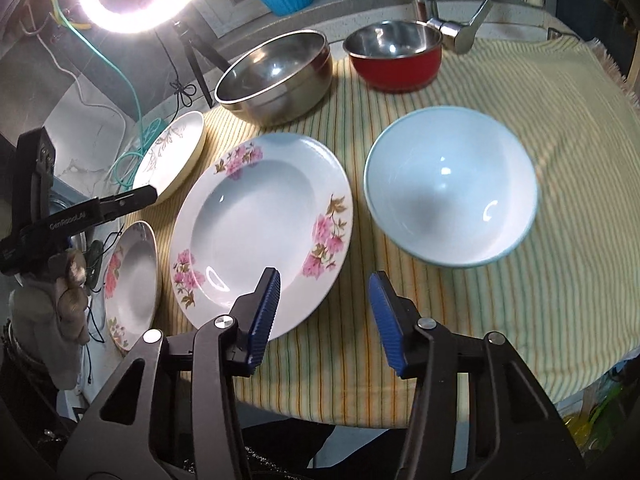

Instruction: Organize plates and bowls

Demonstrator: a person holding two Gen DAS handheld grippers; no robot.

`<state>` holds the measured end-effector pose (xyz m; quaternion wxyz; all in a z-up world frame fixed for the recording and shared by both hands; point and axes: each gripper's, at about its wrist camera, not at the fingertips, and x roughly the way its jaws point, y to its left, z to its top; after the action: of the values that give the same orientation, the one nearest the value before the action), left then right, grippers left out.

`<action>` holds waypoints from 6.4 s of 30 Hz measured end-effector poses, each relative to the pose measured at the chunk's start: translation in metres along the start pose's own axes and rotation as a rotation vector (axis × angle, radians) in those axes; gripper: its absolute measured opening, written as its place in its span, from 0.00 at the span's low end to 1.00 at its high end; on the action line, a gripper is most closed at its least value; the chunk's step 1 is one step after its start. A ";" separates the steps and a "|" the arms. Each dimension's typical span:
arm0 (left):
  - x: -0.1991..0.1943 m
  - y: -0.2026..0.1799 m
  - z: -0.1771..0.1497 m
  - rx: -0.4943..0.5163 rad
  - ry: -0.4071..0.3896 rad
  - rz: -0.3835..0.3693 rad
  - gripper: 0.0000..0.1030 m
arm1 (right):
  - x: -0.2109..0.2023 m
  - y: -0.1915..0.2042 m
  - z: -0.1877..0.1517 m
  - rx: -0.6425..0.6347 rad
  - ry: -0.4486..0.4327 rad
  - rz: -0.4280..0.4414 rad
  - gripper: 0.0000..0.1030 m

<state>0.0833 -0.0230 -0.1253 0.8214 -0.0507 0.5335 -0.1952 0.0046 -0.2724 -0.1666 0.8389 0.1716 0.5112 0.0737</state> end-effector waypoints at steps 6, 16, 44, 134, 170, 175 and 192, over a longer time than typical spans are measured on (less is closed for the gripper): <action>0.018 -0.001 0.011 0.039 0.060 -0.006 0.36 | 0.011 -0.009 -0.003 0.048 0.025 0.028 0.40; 0.040 0.010 0.024 0.008 0.129 -0.044 0.33 | 0.024 -0.026 -0.010 0.141 0.067 0.085 0.37; 0.058 0.017 0.028 -0.038 0.174 -0.076 0.32 | 0.042 -0.024 -0.002 0.131 0.117 0.118 0.21; -0.026 0.009 -0.017 -0.116 -0.009 -0.013 0.60 | -0.003 0.027 0.009 -0.128 0.008 0.134 0.87; -0.093 0.132 -0.137 -0.583 -0.158 0.132 0.61 | 0.072 0.174 0.016 -0.497 0.154 0.259 0.70; -0.086 0.136 -0.141 -0.589 -0.139 0.115 0.52 | 0.090 0.182 0.014 -0.508 0.205 0.258 0.47; -0.071 0.144 -0.142 -0.589 -0.097 0.079 0.26 | 0.119 0.189 0.015 -0.494 0.269 0.249 0.20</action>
<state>-0.0305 0.1533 -0.1668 0.8029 -0.2753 0.5288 0.0024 0.0828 -0.0639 -0.1911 0.7644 0.0125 0.5595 0.3201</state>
